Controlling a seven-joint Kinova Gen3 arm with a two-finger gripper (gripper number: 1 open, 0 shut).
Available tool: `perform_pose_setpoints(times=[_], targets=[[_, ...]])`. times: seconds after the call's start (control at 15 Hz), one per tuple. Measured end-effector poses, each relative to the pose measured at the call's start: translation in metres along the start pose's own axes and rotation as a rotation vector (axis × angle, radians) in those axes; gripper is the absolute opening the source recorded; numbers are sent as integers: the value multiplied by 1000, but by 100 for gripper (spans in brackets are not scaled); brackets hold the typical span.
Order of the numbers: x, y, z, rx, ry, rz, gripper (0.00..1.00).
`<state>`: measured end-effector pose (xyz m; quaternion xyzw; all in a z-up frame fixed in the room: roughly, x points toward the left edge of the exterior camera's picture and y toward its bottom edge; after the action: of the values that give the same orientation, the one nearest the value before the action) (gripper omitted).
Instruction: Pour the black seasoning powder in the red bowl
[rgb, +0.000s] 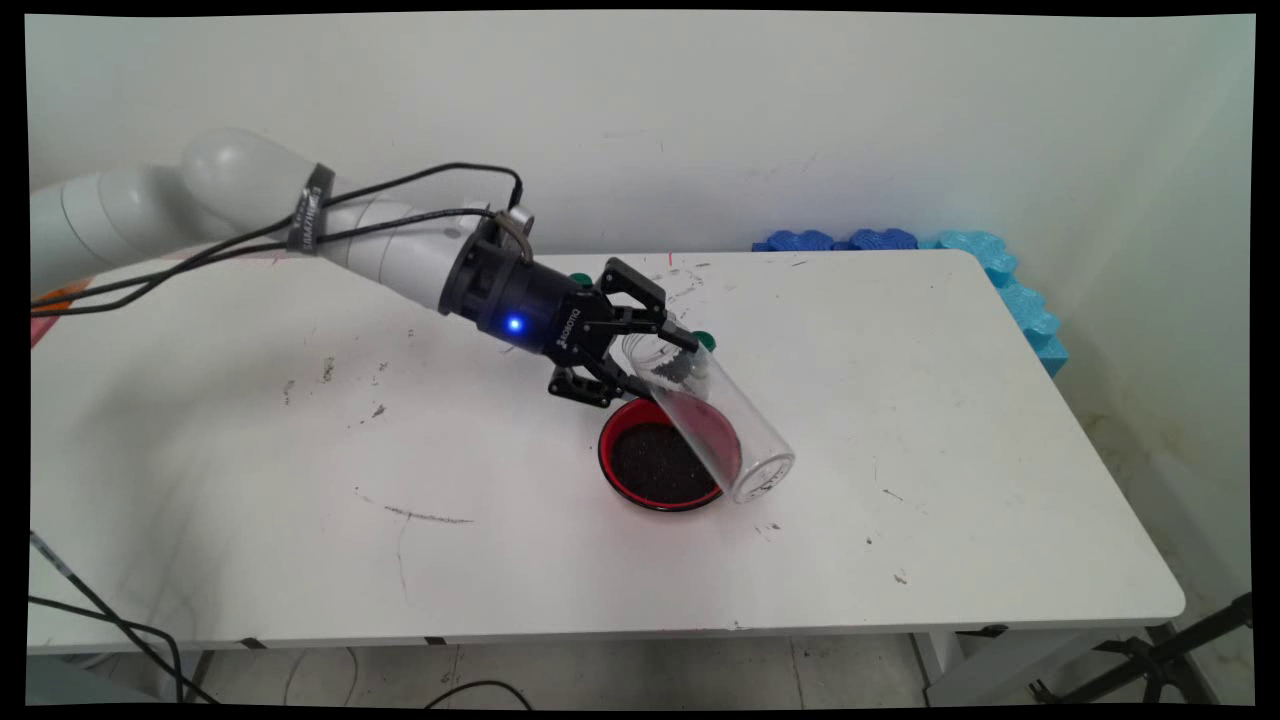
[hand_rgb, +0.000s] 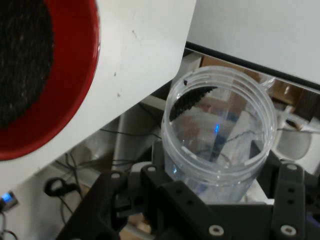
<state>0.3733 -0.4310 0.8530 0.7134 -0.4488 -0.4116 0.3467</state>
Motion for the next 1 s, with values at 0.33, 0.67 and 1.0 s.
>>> perform_pose_setpoints(times=[0.33, 0.67, 1.0], targets=[[-7, 20, -7, 36, 17, 230, 0], [-10, 45, -13, 78, 50, 449, 0], [-18, 73, -20, 111, 67, 679, 0]])
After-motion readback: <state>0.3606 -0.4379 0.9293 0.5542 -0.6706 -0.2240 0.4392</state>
